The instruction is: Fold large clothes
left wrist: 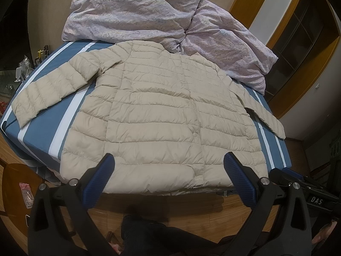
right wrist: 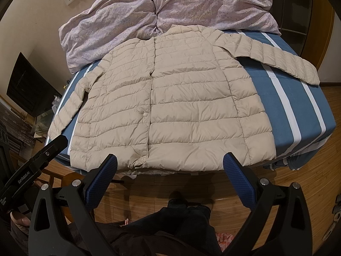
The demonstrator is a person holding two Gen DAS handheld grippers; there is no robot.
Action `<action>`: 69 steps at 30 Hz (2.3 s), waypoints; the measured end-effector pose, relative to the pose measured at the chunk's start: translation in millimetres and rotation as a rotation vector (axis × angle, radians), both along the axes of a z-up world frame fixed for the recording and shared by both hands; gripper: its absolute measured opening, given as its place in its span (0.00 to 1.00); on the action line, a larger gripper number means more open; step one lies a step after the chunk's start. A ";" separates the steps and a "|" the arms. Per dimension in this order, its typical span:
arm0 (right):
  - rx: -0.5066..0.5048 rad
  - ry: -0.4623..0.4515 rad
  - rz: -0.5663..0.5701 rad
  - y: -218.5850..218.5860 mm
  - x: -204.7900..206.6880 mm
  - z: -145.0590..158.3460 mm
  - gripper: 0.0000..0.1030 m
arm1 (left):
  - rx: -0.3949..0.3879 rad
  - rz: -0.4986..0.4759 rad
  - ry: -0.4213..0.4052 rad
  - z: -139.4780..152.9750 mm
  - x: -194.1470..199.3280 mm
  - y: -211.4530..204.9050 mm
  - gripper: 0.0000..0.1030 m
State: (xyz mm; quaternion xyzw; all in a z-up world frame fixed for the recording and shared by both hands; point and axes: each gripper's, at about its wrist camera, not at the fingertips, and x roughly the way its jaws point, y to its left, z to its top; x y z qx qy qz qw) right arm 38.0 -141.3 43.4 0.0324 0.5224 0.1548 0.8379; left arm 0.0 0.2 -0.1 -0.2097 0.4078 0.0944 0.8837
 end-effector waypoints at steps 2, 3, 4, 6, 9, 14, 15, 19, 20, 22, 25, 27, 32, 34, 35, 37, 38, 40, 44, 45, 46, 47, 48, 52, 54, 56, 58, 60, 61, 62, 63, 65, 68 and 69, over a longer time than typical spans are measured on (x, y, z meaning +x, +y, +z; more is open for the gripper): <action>0.000 -0.001 0.001 0.0 0.1 0.1 0.99 | 0.000 0.000 0.000 0.0 0.0 0.0 0.98; 0.000 -0.001 0.000 -0.1 0.2 0.1 0.99 | 0.000 0.000 0.000 0.0 0.0 0.0 0.98; 0.000 -0.001 0.000 -0.1 0.3 0.1 0.99 | 0.000 0.000 0.000 0.0 0.0 0.0 0.98; 0.000 -0.001 0.000 -0.2 0.4 0.0 0.99 | 0.000 0.000 -0.001 0.0 0.0 0.0 0.98; 0.000 0.000 0.000 -0.3 0.9 -0.1 0.99 | 0.001 0.000 0.000 0.0 0.0 0.0 0.98; 0.000 0.000 0.000 -0.6 1.8 -0.2 0.99 | 0.000 0.000 0.000 0.0 0.0 0.1 0.98; 0.001 0.000 0.000 -0.7 1.9 -0.2 0.99 | 0.001 0.000 0.000 0.0 0.0 0.0 0.98; 0.001 0.001 0.000 -0.8 2.7 -0.5 0.99 | 0.002 0.000 0.000 0.0 -0.1 0.0 0.98; 0.001 0.001 0.000 -0.9 3.0 -0.6 0.99 | 0.002 0.000 0.000 0.1 -0.1 0.0 0.98; 0.001 0.001 0.000 -0.8 3.3 -0.9 0.99 | 0.001 0.000 0.001 0.0 0.0 -0.1 0.98; 0.002 0.002 0.000 -1.0 4.2 -1.2 0.99 | 0.001 0.000 0.001 0.0 -0.1 0.0 0.98; 0.002 0.003 0.000 -0.8 4.6 -1.5 0.98 | 0.001 0.001 0.001 0.0 0.0 0.0 0.98; 0.002 0.003 0.002 -0.6 6.0 -1.4 0.99 | 0.001 0.002 0.003 0.0 -0.5 0.7 0.98; 0.002 0.003 0.002 -0.6 6.6 -1.4 0.99 | 0.001 0.002 0.003 0.1 -0.6 0.8 0.98; 0.002 0.003 0.002 -0.7 7.0 -1.4 0.99 | 0.001 0.002 0.003 0.1 -0.6 0.9 0.98; 0.002 0.004 0.002 -0.7 7.6 -1.4 0.99 | 0.002 0.002 0.004 0.0 -0.5 0.8 0.98; 0.003 0.004 0.002 -0.6 7.9 -1.4 0.99 | 0.002 0.001 0.003 0.0 -0.4 0.6 0.98; 0.003 0.004 0.002 -1.7 8.1 -0.4 0.99 | 0.002 0.001 0.004 0.0 -0.4 0.8 0.98; 0.009 -0.005 -0.011 -5.3 11.4 -3.3 0.99 | 0.003 -0.001 0.011 -3.8 1.9 3.6 0.98; 0.009 -0.011 -0.021 -6.8 19.6 -5.2 0.99 | 0.005 0.001 0.017 -5.2 2.8 5.1 0.98; 0.007 -0.016 -0.028 -7.9 22.5 -6.3 0.99 | 0.008 0.004 0.024 -10.6 4.4 6.3 0.98; 0.004 -0.023 -0.034 -8.0 25.8 -7.1 0.99 | 0.009 0.006 0.028 -11.2 8.5 7.7 0.98; -0.003 -0.031 -0.039 -11.9 31.4 -5.1 0.99 | 0.011 0.007 0.031 -13.4 14.5 7.4 0.98; -0.033 -0.055 -0.066 -32.2 63.6 -8.5 0.99 | 0.054 0.020 0.063 -16.2 35.1 4.1 0.98; -0.032 -0.048 -0.098 -46.3 80.7 -13.1 0.99 | 0.080 0.028 0.085 -18.8 44.7 4.3 0.98; -0.050 -0.048 -0.154 -69.3 102.0 -18.6 0.99 | 0.100 0.037 0.107 -21.7 53.5 4.3 0.98; -0.086 -0.049 -0.218 -95.0 124.6 -26.3 0.99 | 0.119 0.050 0.130 -25.0 63.0 5.7 0.98; -0.111 -0.037 -0.276 -120.9 144.7 -35.1 0.99 | 0.135 0.061 0.149 -27.4 72.6 5.8 0.98; -0.122 -0.022 -0.322 -139.9 158.0 -41.3 0.99 | 0.143 0.068 0.158 -28.9 77.7 6.4 0.98; -0.122 -0.011 -0.347 -152.7 166.8 -45.6 0.98 | 0.150 0.074 0.167 -30.3 82.8 6.4 0.98; -0.120 0.003 -0.383 -169.1 177.5 -51.0 0.98 | 0.157 0.079 0.176 -31.6 88.1 6.4 0.98; -0.135 0.020 -0.450 -199.1 195.7 -59.0 0.98 | 0.169 0.089 0.193 -34.2 96.2 5.7 0.98; -0.153 0.036 -0.523 -233.6 215.4 -66.7 0.95 | 0.176 0.103 0.220 -38.9 107.8 4.4 0.98; -0.155 0.044 -0.548 -245.3 221.4 -69.2 0.94 | 0.179 0.107 0.230 -40.5 111.2 3.5 0.98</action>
